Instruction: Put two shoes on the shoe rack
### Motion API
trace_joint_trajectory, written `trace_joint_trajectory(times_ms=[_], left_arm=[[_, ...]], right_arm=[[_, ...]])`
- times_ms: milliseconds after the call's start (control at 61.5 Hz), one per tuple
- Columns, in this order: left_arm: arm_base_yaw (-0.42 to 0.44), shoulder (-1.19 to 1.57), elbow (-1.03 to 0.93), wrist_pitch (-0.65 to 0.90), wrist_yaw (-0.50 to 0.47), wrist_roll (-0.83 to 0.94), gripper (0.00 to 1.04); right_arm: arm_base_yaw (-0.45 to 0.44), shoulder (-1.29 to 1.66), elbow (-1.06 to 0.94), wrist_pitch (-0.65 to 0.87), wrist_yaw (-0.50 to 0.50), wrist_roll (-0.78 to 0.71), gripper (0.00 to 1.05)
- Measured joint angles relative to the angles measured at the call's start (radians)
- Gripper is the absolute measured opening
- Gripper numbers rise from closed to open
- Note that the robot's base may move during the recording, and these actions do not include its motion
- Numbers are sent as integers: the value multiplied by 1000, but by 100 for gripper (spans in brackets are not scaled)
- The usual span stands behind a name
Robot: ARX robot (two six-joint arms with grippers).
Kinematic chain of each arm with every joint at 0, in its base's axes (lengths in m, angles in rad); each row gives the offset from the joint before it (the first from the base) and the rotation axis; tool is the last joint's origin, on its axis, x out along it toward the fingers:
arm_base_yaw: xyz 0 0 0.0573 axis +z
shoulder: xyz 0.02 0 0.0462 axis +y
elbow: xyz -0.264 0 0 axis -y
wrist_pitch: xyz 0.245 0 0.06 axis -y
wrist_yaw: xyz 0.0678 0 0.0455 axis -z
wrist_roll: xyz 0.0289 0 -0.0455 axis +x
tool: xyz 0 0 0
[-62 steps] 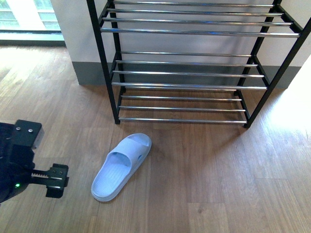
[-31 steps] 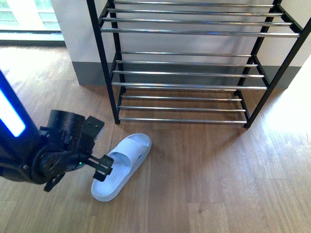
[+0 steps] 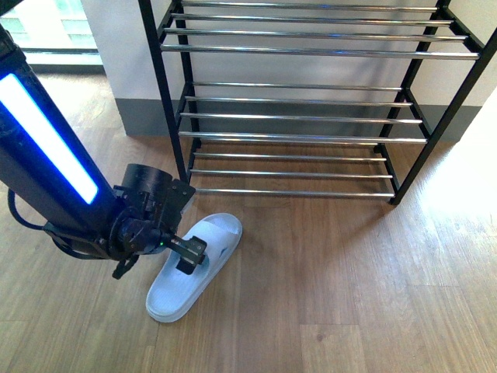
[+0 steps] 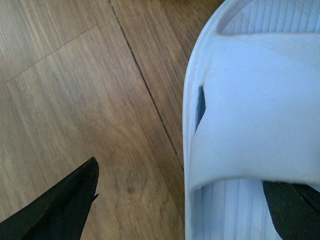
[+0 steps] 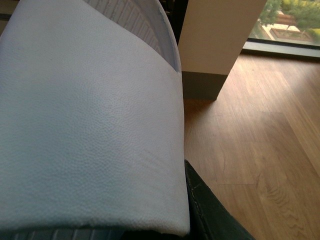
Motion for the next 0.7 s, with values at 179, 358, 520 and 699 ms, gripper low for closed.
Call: trace_joint_trajectory(times_ms=[179,358,520,699], left_arm=[[-6,48,77,-28,0,18,95],[-8,68,97,-38,-12,25,79],[-8,80,114,-44,-18,27,56],[-8,97,119,-47,-19,27,24]], right_arm=[[0,0,0,0,0,0,2],[0,0,0,0,0,0,2],[0,0,0,0,0,0,2],[0,0,0,0,0,0,2]])
